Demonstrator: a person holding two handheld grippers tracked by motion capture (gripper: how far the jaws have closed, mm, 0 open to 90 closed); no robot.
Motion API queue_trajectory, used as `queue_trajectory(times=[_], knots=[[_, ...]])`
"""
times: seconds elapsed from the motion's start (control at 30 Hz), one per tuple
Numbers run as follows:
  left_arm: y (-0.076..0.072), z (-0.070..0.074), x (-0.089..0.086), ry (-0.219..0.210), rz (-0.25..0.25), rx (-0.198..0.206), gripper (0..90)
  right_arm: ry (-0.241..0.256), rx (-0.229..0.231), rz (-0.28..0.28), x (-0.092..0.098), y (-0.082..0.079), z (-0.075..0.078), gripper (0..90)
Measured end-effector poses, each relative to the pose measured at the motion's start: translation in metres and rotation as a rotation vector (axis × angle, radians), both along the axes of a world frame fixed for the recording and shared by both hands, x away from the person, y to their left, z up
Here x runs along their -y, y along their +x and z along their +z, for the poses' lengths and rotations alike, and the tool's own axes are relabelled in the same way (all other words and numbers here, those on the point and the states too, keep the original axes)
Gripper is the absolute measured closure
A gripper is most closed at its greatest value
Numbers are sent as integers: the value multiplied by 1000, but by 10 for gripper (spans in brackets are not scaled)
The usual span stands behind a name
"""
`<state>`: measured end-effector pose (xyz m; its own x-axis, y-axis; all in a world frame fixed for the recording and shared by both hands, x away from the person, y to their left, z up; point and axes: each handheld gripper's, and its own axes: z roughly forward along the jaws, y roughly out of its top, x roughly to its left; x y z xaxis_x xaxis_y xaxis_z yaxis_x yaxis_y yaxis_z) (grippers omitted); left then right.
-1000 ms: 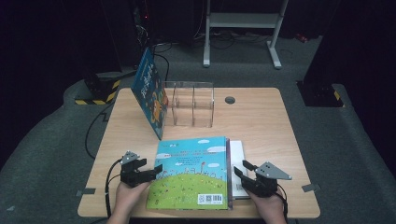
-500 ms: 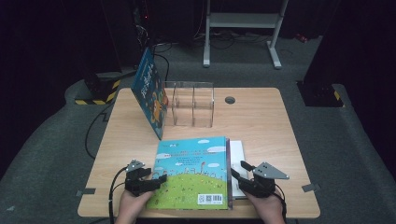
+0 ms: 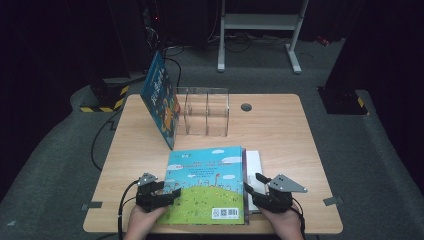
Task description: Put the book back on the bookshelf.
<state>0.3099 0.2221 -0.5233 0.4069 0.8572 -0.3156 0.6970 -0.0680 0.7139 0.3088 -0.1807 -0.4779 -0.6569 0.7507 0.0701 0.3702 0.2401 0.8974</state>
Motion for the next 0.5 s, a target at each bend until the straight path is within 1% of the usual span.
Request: queue_trajectory(times=[0.03,0.17,0.27,0.3,0.4,0.43,0.5], knots=[[-1,0,0,0,-8,-1,177,0,6,6,-3,-2,0,399],[-1,0,1,4,-19,-4,177,2,1,12,-6,-3,1,390],[-2,0,2,7,-28,-2,175,2,-4,17,-8,-3,2,398],[-2,0,4,5,-30,-2,175,3,-15,25,-9,-3,3,406],[-1,1,7,7,-39,-5,173,2,-13,22,-10,-4,4,406],[-2,1,10,1,-49,-10,173,3,-14,13,-11,-4,4,405],[-3,1,15,-3,-76,-8,171,-4,-32,8,-12,-3,3,379]])
